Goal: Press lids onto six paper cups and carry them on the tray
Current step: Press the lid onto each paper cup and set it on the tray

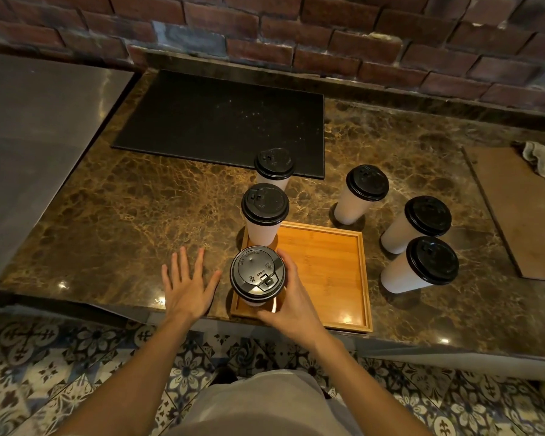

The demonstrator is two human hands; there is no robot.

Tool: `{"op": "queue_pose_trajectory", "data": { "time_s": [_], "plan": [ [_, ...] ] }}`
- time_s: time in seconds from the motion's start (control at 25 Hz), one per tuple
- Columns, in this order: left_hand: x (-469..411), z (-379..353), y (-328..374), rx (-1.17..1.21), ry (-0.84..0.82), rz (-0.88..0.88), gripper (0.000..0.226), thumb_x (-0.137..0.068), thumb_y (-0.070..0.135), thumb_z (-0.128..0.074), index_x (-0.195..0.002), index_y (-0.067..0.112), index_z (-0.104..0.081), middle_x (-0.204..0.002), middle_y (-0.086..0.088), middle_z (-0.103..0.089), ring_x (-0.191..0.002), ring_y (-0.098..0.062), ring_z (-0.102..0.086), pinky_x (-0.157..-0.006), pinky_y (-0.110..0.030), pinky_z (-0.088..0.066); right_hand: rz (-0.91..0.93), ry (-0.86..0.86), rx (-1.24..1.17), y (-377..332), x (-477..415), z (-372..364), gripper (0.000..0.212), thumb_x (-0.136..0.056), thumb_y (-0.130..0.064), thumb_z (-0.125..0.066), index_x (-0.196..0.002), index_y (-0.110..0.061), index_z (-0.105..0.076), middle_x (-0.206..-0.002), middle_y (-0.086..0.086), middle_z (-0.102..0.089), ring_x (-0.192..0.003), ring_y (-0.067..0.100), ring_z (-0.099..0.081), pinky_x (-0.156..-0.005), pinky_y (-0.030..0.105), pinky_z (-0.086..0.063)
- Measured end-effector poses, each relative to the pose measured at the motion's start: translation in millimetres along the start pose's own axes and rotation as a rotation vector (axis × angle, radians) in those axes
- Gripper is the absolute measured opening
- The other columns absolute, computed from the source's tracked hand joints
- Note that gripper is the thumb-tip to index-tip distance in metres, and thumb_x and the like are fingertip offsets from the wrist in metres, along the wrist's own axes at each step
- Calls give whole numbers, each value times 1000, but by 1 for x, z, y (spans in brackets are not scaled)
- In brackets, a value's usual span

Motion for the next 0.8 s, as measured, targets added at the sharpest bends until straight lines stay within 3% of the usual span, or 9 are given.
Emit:
{"op": "queue_pose_trajectory", "data": {
  "time_s": [0.12, 0.24, 0.28, 0.36, 0.48, 0.6, 0.72, 0.8],
  "plan": [
    [0, -1, -1, -10, -24, 9, 71, -88, 66, -5, -148, 34, 13, -156, -6, 23, -143, -22, 23, -112, -41, 18, -26, 63, 50, 6, -2, 41, 96, -75, -21, -76, -148, -38, -16, -148, -9, -39, -134, 3, -38, -99, 1, -32],
    [-2, -1, 4, -21, -60, 46, 67, -92, 63, -9, -147, 35, 14, -155, -8, 25, -142, -25, 24, -112, -44, 18, -35, 480, 77, -2, -14, 111, 83, -81, -12, -76, -149, -22, -28, -147, 0, -43, -134, 13, -41, -105, 16, -39],
    [-3, -1, 7, -24, -82, 62, 66, -93, 63, -8, -147, 35, 17, -154, -9, 27, -142, -26, 26, -111, -45, 19, -42, 608, 82, -5, -19, 132, 85, -81, -16, -77, -150, -18, -27, -149, 3, -40, -136, 14, -39, -109, 24, -37],
    [-4, 0, 13, -28, -123, 86, 65, -93, 62, -6, -144, 33, 22, -152, -11, 32, -140, -28, 30, -110, -47, 21, -69, 766, 70, -7, -32, 164, 93, -79, -24, -81, -151, -15, -23, -153, 7, -31, -140, 18, -31, -110, 24, -27],
    [-1, 2, 17, -34, -133, 87, 66, -93, 62, -7, -142, 32, 26, -151, -13, 34, -139, -29, 31, -109, -48, 22, -130, 787, 80, -1, -57, 182, 104, -75, -30, -84, -153, -16, -17, -159, 11, -11, -145, 25, -19, -108, 22, -15],
    [-1, 4, 18, -53, -147, 98, 69, -94, 63, -11, -141, 32, 29, -151, -13, 34, -139, -30, 30, -110, -48, 21, -174, 726, 34, 12, -78, 182, 108, -74, -27, -85, -154, -23, -12, -161, 13, 3, -148, 31, -9, -115, 34, -16],
    [-4, 3, 18, -53, -196, 103, 72, -94, 63, -15, -141, 32, 30, -149, -13, 37, -138, -30, 32, -109, -49, 21, -168, 735, 4, 25, -91, 185, 103, -74, -22, -85, -153, -22, -17, -160, 16, -6, -148, 33, -12, -117, 43, -18],
    [-5, 2, 17, -55, -212, 101, 73, -93, 64, -15, -140, 32, 31, -149, -13, 38, -138, -30, 32, -109, -50, 21, -123, 761, 22, 31, -96, 185, 97, -76, -19, -83, -151, -16, -21, -157, 14, -19, -146, 29, -19, -115, 34, -18]
  ]
}}
Point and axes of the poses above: each hand's wrist, its own x-axis away from the middle knuckle, its own z-axis out of the back of the hand, y = z × x, the point moved 6 cm from there along -x, towards the middle knuckle
